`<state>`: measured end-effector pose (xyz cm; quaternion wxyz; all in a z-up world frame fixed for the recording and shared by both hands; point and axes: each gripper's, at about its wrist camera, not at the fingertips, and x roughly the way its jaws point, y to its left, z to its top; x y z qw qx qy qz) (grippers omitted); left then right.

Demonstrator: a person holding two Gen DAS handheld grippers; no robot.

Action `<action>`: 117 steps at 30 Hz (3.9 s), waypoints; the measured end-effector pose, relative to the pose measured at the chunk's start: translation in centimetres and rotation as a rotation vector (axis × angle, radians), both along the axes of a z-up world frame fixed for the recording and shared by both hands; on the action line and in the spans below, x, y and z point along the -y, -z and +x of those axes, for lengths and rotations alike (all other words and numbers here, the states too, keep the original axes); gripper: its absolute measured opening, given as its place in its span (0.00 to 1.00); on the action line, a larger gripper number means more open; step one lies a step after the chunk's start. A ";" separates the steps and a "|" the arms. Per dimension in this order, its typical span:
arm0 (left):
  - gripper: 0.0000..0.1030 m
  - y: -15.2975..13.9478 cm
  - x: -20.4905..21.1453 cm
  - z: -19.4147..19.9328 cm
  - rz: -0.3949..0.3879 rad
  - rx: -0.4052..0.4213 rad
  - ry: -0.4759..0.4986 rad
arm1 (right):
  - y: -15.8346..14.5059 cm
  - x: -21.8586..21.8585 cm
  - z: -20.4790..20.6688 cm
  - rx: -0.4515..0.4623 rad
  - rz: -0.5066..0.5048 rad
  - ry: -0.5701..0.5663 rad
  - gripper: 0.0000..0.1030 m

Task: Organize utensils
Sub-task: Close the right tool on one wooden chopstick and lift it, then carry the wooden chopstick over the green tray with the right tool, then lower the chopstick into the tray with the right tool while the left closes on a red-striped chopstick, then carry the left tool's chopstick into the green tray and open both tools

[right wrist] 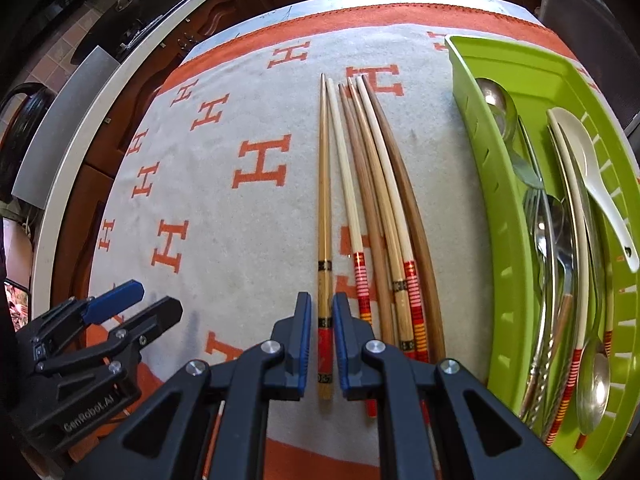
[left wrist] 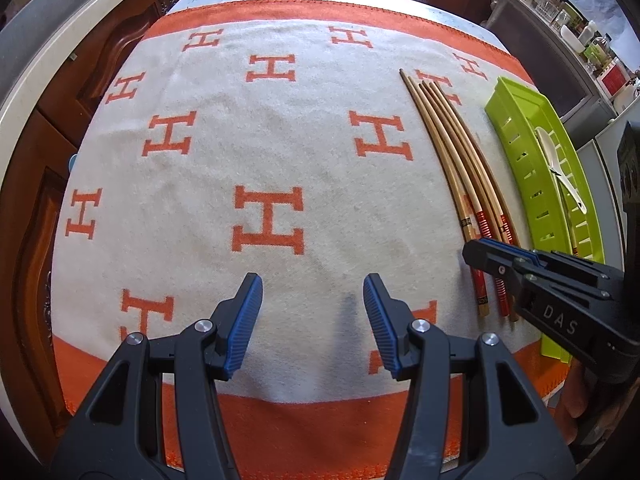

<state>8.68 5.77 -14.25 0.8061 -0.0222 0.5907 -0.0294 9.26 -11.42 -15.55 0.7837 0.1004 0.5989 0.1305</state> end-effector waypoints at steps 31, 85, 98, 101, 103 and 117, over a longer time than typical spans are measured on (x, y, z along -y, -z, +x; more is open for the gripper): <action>0.48 -1.1 1.4 0.0 -0.025 0.014 -0.002 | -5.5 1.1 -2.2 0.175 -0.003 0.010 0.06; 0.03 1.8 12.0 3.6 0.008 -0.057 0.015 | -6.3 12.6 -5.5 0.223 -0.025 0.224 0.06; 0.03 -4.7 11.5 1.9 -0.170 0.008 0.056 | -6.3 12.8 -5.3 0.205 -0.023 0.218 0.07; 0.03 -5.7 12.6 1.9 -0.194 0.009 0.085 | -6.6 13.1 -5.5 0.211 -0.026 0.224 0.07; 0.03 -6.1 13.6 1.9 -0.210 0.006 0.109 | -6.7 13.3 -5.5 0.213 -0.027 0.227 0.07; 0.03 -4.3 20.6 3.1 -0.283 -0.087 0.160 | -4.6 13.9 -4.9 0.126 -0.070 0.175 0.07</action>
